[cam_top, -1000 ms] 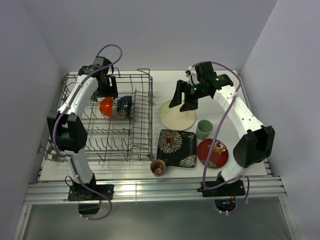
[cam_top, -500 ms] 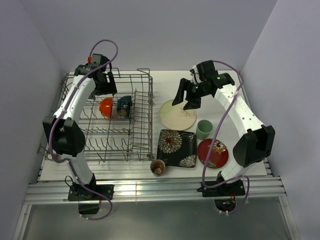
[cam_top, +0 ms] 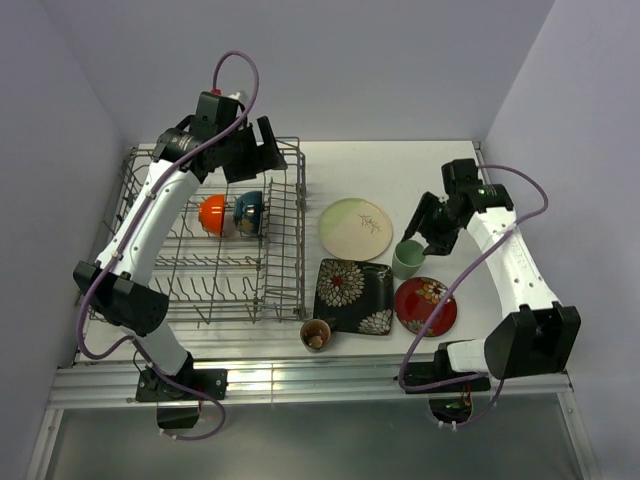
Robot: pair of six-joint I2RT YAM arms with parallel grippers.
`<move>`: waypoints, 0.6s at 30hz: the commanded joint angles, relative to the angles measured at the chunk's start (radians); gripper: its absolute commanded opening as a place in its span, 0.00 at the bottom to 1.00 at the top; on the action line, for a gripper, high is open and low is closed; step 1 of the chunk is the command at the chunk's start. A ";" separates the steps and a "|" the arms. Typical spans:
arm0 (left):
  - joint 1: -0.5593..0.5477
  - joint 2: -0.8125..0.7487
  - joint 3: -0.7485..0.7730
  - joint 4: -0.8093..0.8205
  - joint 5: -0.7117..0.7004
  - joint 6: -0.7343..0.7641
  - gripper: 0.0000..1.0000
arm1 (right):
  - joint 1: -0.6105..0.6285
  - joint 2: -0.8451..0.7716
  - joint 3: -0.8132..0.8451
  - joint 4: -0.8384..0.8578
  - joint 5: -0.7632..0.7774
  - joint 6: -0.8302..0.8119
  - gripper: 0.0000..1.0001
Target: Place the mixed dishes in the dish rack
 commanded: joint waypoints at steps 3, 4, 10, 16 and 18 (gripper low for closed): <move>0.006 -0.061 -0.022 0.068 0.127 -0.034 0.85 | -0.002 -0.064 -0.108 0.006 0.080 0.028 0.64; 0.006 -0.063 -0.028 0.076 0.134 -0.034 0.84 | -0.002 -0.070 -0.119 0.013 0.091 0.030 0.64; 0.003 -0.061 -0.037 0.094 0.181 -0.042 0.84 | -0.039 -0.036 -0.187 0.090 0.126 0.013 0.60; 0.003 -0.069 -0.040 0.090 0.182 -0.038 0.84 | -0.064 0.028 -0.213 0.165 0.123 -0.016 0.55; 0.004 -0.069 -0.042 0.094 0.199 -0.044 0.84 | -0.091 0.058 -0.217 0.184 0.109 -0.019 0.51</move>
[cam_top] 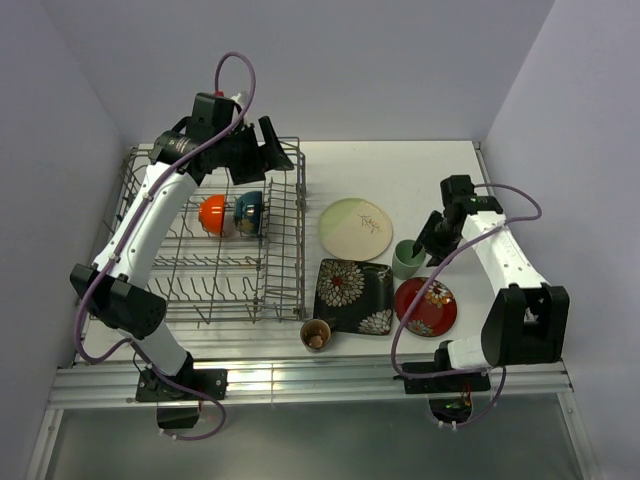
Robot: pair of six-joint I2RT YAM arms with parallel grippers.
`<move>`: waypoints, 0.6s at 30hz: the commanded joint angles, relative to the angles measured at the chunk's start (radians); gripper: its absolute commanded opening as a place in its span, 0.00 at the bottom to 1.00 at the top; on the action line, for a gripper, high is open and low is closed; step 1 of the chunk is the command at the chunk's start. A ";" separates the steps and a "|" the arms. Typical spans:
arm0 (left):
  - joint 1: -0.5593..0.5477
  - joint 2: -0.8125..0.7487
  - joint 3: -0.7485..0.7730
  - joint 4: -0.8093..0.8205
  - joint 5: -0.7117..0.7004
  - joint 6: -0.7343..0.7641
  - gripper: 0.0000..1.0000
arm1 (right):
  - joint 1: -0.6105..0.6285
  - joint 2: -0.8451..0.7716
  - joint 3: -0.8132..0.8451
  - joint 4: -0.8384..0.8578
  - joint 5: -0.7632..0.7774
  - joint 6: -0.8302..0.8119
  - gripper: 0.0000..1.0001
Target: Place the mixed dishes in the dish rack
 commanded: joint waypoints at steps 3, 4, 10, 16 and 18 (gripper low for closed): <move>-0.003 -0.044 0.001 0.042 0.046 -0.012 0.84 | -0.031 0.068 -0.017 0.100 0.002 -0.021 0.43; -0.003 -0.044 0.003 0.044 0.049 -0.015 0.84 | -0.031 0.076 -0.016 0.108 0.004 -0.027 0.42; -0.005 -0.045 0.031 0.053 0.090 -0.040 0.84 | -0.031 0.100 -0.025 0.130 0.016 -0.044 0.17; -0.006 -0.053 -0.012 0.095 0.164 -0.079 0.84 | -0.031 0.047 0.007 0.111 0.010 -0.034 0.00; -0.006 -0.053 -0.025 0.130 0.219 -0.106 0.84 | -0.031 0.004 0.025 0.085 -0.007 -0.027 0.00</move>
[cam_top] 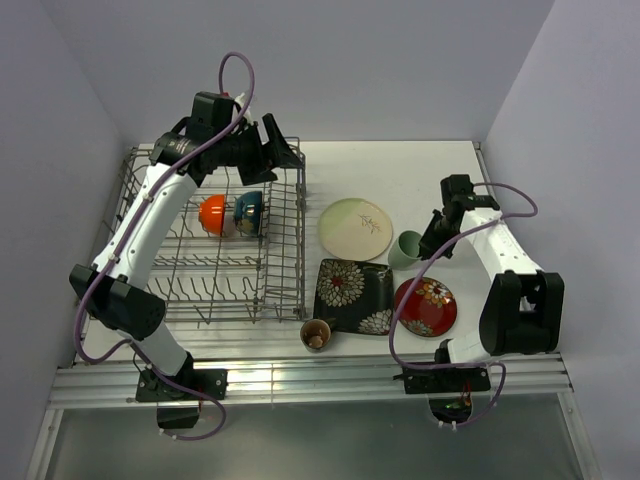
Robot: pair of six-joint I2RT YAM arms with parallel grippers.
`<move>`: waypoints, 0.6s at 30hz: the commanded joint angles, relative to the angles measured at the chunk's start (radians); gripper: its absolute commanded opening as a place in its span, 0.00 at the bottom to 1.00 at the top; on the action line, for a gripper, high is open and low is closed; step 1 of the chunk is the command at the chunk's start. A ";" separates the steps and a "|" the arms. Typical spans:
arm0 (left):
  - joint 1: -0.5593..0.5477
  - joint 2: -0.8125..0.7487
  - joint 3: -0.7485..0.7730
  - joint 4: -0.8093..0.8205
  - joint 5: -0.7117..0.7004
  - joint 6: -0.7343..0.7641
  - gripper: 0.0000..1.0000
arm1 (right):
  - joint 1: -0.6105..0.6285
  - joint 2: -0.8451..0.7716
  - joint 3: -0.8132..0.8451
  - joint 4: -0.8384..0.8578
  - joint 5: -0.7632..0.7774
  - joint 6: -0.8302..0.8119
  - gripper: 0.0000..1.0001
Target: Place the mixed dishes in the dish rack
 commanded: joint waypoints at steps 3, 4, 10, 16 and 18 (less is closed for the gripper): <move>-0.005 -0.047 -0.023 0.135 0.165 -0.074 0.84 | -0.004 -0.149 0.099 -0.034 -0.084 0.018 0.00; -0.005 -0.047 -0.035 0.153 0.188 -0.097 0.85 | -0.004 -0.163 0.139 -0.045 -0.121 0.024 0.00; -0.003 -0.042 -0.119 0.323 0.370 -0.218 0.87 | -0.004 -0.220 0.254 0.025 -0.579 0.130 0.00; 0.026 -0.036 -0.237 0.509 0.531 -0.523 0.87 | -0.001 -0.274 0.215 0.317 -0.903 0.354 0.00; 0.024 -0.048 -0.288 0.588 0.565 -0.688 0.87 | 0.008 -0.272 0.207 0.401 -0.931 0.388 0.00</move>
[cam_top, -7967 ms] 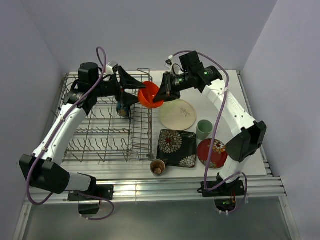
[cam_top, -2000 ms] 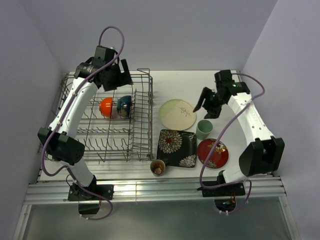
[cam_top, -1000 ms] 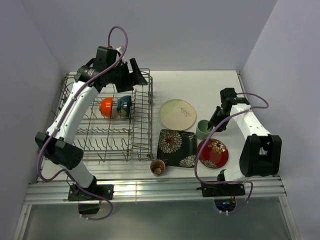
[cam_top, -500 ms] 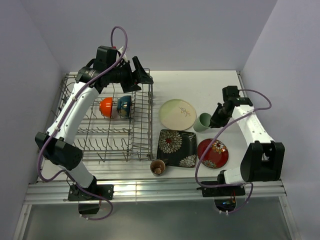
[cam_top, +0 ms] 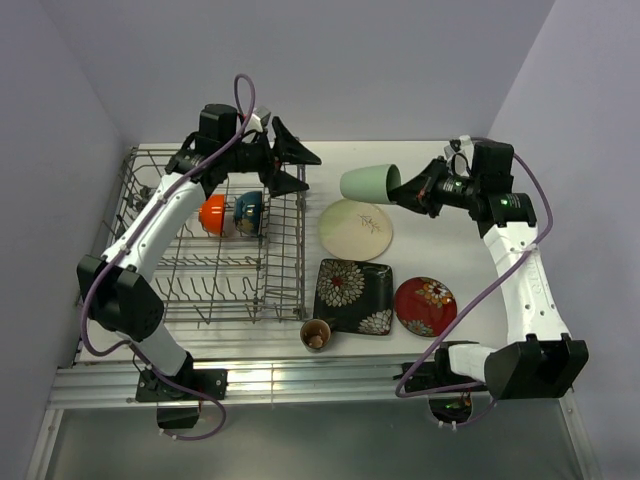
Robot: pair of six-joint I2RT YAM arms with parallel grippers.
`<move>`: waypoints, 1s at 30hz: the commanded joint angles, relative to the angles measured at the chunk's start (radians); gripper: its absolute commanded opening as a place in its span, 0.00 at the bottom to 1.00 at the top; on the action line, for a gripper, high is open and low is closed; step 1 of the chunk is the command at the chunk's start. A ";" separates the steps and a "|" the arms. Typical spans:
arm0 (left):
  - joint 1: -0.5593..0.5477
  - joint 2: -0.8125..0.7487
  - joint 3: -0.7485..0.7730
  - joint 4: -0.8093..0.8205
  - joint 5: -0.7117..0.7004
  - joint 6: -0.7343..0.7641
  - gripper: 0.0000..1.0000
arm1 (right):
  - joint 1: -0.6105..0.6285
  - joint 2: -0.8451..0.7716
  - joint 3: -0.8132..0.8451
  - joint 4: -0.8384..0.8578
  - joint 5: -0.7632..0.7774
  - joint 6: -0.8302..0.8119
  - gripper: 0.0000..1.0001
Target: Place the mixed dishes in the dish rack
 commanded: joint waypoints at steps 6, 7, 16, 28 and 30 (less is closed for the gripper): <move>0.006 -0.059 -0.155 0.382 0.137 -0.518 0.88 | 0.089 0.010 0.030 0.325 -0.230 0.157 0.00; 0.006 -0.073 -0.175 0.418 0.133 -0.585 0.88 | 0.094 0.015 0.027 0.342 -0.233 0.170 0.00; -0.004 -0.139 -0.361 0.796 0.124 -0.938 0.89 | 0.116 0.056 0.002 0.509 -0.264 0.255 0.00; -0.038 -0.125 -0.363 0.969 0.117 -1.070 0.89 | 0.166 0.120 0.002 0.615 -0.278 0.308 0.00; -0.038 -0.124 -0.360 0.979 0.116 -1.076 0.88 | 0.168 0.130 0.002 0.616 -0.279 0.309 0.00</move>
